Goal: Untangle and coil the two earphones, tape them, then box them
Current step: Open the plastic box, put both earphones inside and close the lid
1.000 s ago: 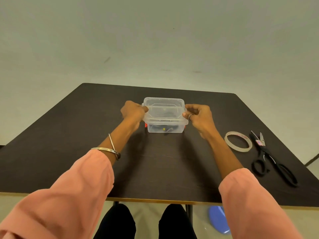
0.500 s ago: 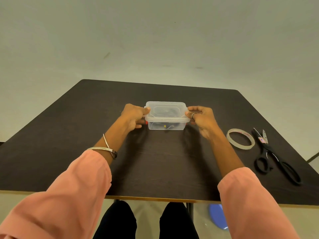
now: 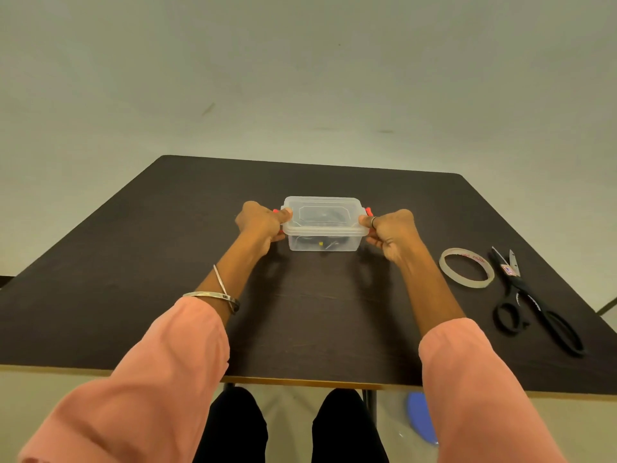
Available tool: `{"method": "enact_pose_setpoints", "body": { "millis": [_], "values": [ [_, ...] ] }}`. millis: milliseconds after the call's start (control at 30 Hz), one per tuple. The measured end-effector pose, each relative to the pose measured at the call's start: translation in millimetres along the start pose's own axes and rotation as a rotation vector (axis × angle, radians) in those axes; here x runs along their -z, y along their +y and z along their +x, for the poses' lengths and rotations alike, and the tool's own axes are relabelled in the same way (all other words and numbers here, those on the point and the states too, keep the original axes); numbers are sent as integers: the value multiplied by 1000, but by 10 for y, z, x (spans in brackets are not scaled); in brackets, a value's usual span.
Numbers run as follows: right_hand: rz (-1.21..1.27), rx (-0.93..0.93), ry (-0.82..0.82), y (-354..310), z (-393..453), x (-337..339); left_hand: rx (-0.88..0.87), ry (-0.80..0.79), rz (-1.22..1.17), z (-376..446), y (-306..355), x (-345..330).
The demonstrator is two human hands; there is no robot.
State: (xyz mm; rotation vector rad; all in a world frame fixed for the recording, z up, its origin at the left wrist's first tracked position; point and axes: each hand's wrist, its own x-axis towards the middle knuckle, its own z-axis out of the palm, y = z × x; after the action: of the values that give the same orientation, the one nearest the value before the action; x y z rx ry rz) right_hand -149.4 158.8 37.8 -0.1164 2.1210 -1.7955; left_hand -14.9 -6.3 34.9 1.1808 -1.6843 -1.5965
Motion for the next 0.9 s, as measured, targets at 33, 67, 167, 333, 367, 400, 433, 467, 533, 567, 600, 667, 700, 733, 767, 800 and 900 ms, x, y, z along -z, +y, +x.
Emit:
{"method": "enact_pose_setpoints", "body": {
  "millis": [33, 67, 167, 333, 367, 400, 433, 467, 533, 567, 600, 667, 700, 733, 767, 800, 900],
  "values": [
    [-37, 35, 30, 10, 2, -27, -26, 22, 22, -8, 1, -13],
    [-79, 71, 58, 19, -2, -53, -59, 47, 40, -4, -9, -30],
    [-200, 180, 124, 42, -82, -98, -173, 139, 152, -17, -40, -88],
    [-421, 364, 166, 50, -125, -124, -322, 228, 360, -50, -89, -144],
    [-477, 385, 165, 45, -118, -133, -353, 234, 407, -74, -79, -151],
    [-528, 400, 169, 46, -105, -140, -396, 243, 470, -97, -73, -163],
    [-564, 413, 175, 46, -102, -142, -443, 259, 540, -124, -70, -179],
    [-579, 424, 175, 51, -92, -139, -485, 283, 601, -138, -79, -199],
    [-547, 423, 160, 59, -79, -127, -532, 310, 637, -163, -89, -208],
    [-519, 409, 150, 59, -78, -120, -531, 308, 627, -175, -85, -206],
    [-493, 391, 139, 58, -78, -114, -504, 289, 598, -178, -77, -196],
    [-415, 346, 95, 54, -74, -88, -373, 254, 439, -172, -18, -184],
    [-357, 319, 69, 51, -65, -66, -276, 232, 324, -160, 25, -187],
    [-300, 298, 50, 47, -52, -35, -177, 196, 195, -140, 69, -194],
    [-256, 283, 48, 37, -48, 3, -89, 152, 63, -135, 116, -202],
    [-220, 275, 70, 25, -35, 60, -10, 91, -53, -139, 167, -227],
    [-94, 250, 166, -56, 40, 291, 117, -98, -305, -266, 352, -381]
  ]
}}
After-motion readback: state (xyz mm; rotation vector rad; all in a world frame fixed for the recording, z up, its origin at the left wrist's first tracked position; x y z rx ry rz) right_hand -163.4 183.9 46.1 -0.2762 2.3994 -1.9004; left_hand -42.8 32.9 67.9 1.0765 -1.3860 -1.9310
